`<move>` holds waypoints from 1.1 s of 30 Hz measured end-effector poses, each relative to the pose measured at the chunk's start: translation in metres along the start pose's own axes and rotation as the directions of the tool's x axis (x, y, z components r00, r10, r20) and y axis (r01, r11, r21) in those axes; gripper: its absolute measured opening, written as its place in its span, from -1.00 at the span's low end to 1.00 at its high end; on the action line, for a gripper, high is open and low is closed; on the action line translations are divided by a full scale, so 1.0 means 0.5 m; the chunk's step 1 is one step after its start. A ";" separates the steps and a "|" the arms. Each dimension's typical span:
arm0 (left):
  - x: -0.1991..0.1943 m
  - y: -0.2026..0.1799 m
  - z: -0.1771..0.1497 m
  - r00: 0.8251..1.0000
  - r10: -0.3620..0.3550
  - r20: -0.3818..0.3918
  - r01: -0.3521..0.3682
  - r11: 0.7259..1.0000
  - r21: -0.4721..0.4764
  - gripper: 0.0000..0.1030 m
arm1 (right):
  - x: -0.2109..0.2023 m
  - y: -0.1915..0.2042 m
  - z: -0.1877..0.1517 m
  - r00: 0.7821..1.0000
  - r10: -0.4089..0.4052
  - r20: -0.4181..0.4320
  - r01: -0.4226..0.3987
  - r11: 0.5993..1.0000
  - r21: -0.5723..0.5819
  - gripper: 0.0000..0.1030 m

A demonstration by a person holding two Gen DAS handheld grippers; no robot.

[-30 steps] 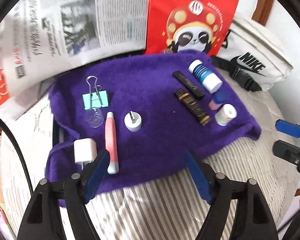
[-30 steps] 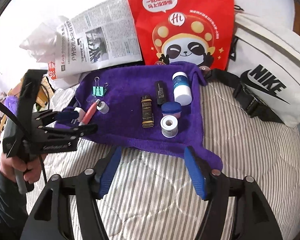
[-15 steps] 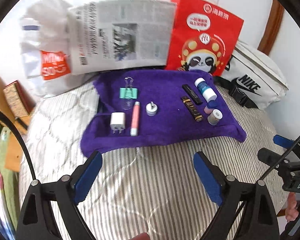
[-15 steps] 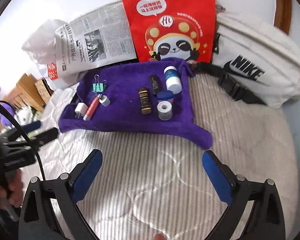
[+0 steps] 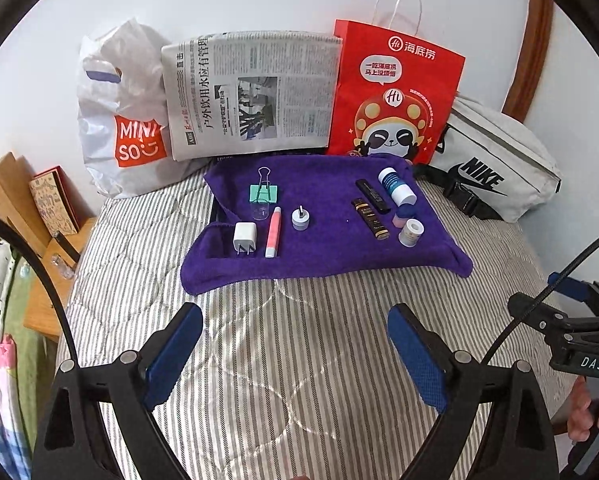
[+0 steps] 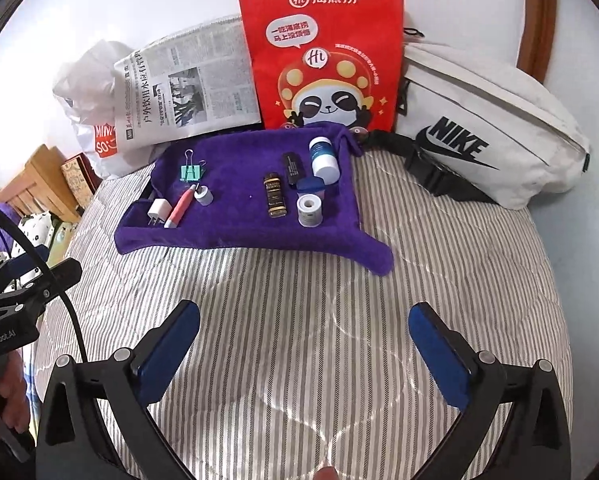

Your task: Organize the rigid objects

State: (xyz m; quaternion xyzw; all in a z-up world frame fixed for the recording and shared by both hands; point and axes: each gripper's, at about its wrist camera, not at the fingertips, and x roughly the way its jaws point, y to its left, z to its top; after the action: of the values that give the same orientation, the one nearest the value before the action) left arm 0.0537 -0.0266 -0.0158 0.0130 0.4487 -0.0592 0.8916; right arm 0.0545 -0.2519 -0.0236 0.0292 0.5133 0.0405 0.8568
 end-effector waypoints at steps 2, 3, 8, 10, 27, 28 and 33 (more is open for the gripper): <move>-0.008 -0.003 0.001 1.000 0.004 0.010 -0.004 1.000 -0.005 0.83 | -0.007 0.000 -0.004 1.000 -0.003 0.005 0.003 1.000 -0.001 0.99; -0.010 -0.005 0.001 1.000 0.002 0.011 -0.002 1.000 -0.008 0.83 | -0.010 0.000 -0.005 1.000 -0.003 0.005 0.003 1.000 -0.004 0.99; -0.019 -0.012 0.000 1.000 0.002 0.014 -0.002 1.000 -0.005 0.86 | -0.018 0.000 -0.014 1.000 -0.016 0.006 0.016 1.000 -0.008 0.99; -0.021 -0.014 -0.002 1.000 0.006 0.011 -0.006 1.000 -0.003 0.86 | -0.022 -0.001 -0.016 1.000 -0.018 0.009 0.018 1.000 -0.006 0.99; -0.023 -0.024 -0.008 1.000 0.012 0.003 -0.012 1.000 0.011 0.86 | -0.040 -0.003 -0.017 0.999 -0.024 0.024 0.024 1.000 -0.002 0.99; -0.023 -0.024 -0.009 1.000 0.013 0.001 -0.013 1.000 0.012 0.86 | -0.040 -0.003 -0.017 0.999 -0.024 0.024 0.024 1.000 -0.003 0.99; -0.022 -0.021 -0.010 1.000 0.014 -0.005 -0.014 1.000 0.013 0.86 | -0.039 -0.002 -0.018 0.999 -0.026 0.021 0.026 1.000 0.000 0.99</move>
State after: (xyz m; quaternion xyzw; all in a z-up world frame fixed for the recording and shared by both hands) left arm 0.0420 -0.0357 -0.0097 0.0220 0.4504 -0.0555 0.8908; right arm 0.0375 -0.2545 -0.0110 0.0228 0.5047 0.0293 0.8625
